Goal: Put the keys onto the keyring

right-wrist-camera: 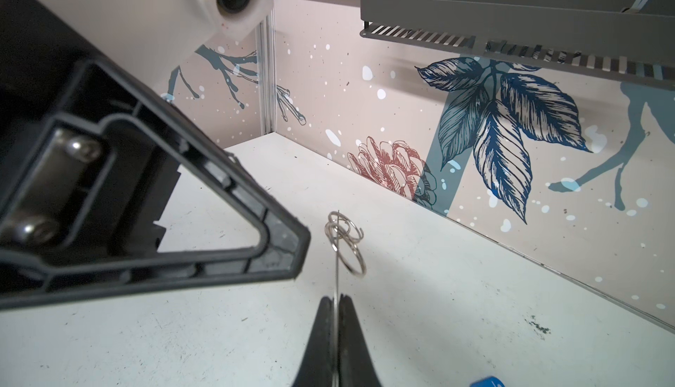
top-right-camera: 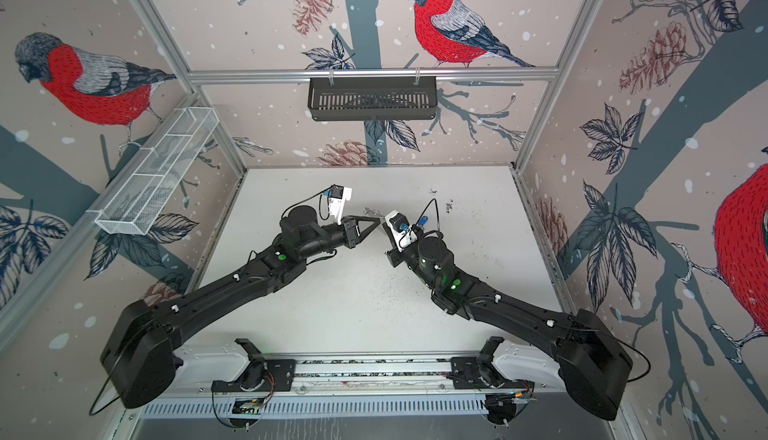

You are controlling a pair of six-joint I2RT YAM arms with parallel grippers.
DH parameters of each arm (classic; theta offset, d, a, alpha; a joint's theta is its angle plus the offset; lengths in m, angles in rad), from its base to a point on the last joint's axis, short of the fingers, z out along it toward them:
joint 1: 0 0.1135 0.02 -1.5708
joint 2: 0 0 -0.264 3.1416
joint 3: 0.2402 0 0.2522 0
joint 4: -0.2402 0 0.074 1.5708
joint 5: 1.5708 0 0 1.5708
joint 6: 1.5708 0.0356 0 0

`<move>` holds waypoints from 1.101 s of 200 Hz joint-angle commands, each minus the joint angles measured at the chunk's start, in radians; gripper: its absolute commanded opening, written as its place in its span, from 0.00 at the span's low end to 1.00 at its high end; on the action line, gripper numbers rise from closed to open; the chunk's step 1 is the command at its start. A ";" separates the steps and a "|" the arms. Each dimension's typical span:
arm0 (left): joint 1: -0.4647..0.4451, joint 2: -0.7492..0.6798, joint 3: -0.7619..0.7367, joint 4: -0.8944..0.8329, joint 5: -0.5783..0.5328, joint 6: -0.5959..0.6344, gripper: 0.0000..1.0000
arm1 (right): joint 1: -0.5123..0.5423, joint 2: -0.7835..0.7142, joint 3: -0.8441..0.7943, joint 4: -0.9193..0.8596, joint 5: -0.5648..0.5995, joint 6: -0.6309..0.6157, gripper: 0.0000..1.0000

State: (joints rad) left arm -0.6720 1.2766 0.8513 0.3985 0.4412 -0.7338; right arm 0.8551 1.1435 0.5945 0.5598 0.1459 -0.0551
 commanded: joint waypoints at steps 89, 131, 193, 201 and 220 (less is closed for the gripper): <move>0.014 -0.009 0.029 -0.011 -0.039 -0.107 0.51 | 0.013 -0.012 0.011 0.018 0.017 -0.025 0.00; 0.013 0.024 0.034 0.030 0.002 -0.147 0.50 | 0.024 -0.002 0.018 0.018 0.020 -0.032 0.00; 0.013 0.038 0.046 0.056 0.029 -0.152 0.44 | 0.038 0.016 0.028 0.013 0.024 -0.046 0.00; 0.013 0.035 0.046 0.057 0.029 -0.148 0.43 | 0.041 0.020 0.028 0.012 0.028 -0.048 0.00; 0.012 0.030 0.047 0.050 0.032 -0.140 0.39 | 0.044 0.027 0.029 0.012 0.031 -0.049 0.00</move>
State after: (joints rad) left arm -0.6590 1.3140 0.8867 0.3927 0.4477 -0.8841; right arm 0.8909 1.1633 0.6163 0.5533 0.1867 -0.0860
